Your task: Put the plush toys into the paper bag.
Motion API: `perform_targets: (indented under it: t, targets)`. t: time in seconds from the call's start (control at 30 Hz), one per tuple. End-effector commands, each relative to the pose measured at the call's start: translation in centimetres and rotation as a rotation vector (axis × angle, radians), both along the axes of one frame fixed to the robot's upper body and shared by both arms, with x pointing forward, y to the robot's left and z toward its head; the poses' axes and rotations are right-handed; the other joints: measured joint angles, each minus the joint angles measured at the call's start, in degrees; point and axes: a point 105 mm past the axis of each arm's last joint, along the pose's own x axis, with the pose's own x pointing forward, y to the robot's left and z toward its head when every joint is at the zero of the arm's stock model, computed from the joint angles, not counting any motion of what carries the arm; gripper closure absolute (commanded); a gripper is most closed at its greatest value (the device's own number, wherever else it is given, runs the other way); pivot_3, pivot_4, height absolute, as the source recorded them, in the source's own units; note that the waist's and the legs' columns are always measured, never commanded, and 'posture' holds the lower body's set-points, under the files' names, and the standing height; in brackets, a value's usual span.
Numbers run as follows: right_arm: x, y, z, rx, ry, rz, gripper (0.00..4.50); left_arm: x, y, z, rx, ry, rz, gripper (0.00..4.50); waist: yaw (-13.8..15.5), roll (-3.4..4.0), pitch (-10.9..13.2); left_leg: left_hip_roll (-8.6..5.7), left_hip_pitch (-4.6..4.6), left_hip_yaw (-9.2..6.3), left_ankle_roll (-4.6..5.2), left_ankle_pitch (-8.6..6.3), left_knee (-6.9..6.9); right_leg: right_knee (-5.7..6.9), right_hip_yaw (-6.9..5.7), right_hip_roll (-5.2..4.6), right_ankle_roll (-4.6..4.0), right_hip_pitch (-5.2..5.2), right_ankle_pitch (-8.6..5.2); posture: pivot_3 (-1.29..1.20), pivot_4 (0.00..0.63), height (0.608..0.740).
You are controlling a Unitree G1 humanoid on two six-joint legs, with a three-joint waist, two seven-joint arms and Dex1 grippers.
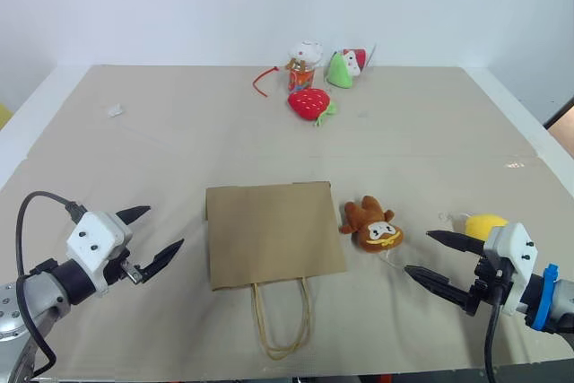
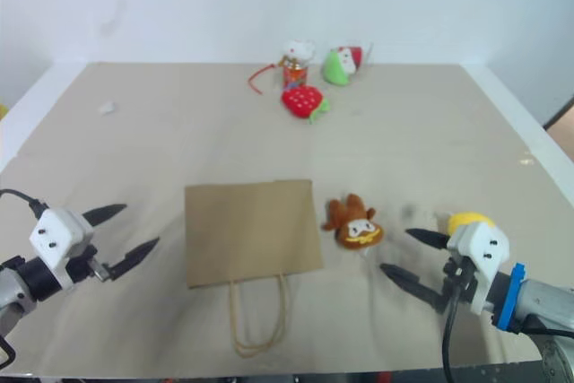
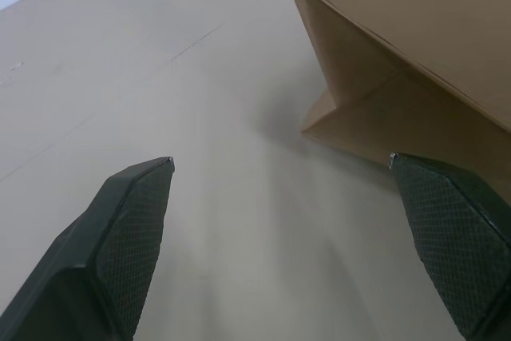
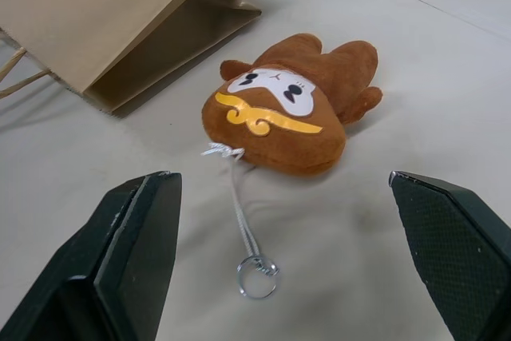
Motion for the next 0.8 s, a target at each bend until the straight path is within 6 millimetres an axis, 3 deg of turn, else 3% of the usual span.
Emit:
perform_targets:
  t: [0.03, 0.43, 0.53, 0.7, 0.8]
  targets:
    - [0.0, 0.2, 0.7, -0.016, -0.037, 0.023, 0.00, -0.1, -0.9, 0.9, 0.021, -0.032, -0.062, 0.04, 0.00, 0.00, 0.00, 0.01, 0.00, 0.00, -0.02, -0.01, 0.00, 0.00, 0.00, 0.02, 0.00, 0.00, 0.00, 0.00, 0.150, 0.740]
    - [0.2, 1.2, 1.1, -0.032, -0.061, 0.082, 0.00, 0.2, -1.6, 1.3, 0.044, -0.065, -0.155, 0.04, -0.01, 0.00, -0.01, 0.04, 0.10, 0.13, 0.00, 0.00, 0.11, 0.00, 0.00, 0.05, 0.06, 0.07, 0.04, 0.00, 0.150, 0.740]
    - [1.3, 2.0, 2.7, -0.020, -0.109, 0.130, 0.00, 0.4, -1.5, 1.9, 0.067, -0.111, -0.165, 0.04, -0.02, 0.00, -0.01, 0.04, 0.12, 0.15, 0.03, 0.03, 0.13, 0.01, 0.01, 0.06, 0.06, 0.09, 0.04, 0.00, 0.150, 0.740]
    - [2.8, 7.1, 6.1, 0.078, -0.169, 0.373, 0.00, 0.9, -2.6, 3.7, 0.100, -0.195, -0.238, 0.04, -0.28, -0.07, 0.01, 0.07, 0.31, 0.20, 0.13, 0.15, 0.14, 0.03, 0.06, 0.13, -0.02, 0.14, 0.09, 0.00, 0.150, 0.740]
    - [2.3, 10.8, 6.6, 0.105, -0.155, 0.578, 0.00, 0.8, -4.5, 4.6, 0.100, -0.244, -0.308, 0.04, -0.19, -0.09, 0.01, 0.10, 0.36, 0.18, 0.12, 0.18, 0.14, 0.03, 0.04, 0.18, -0.03, 0.22, 0.09, 0.00, 0.150, 0.740]
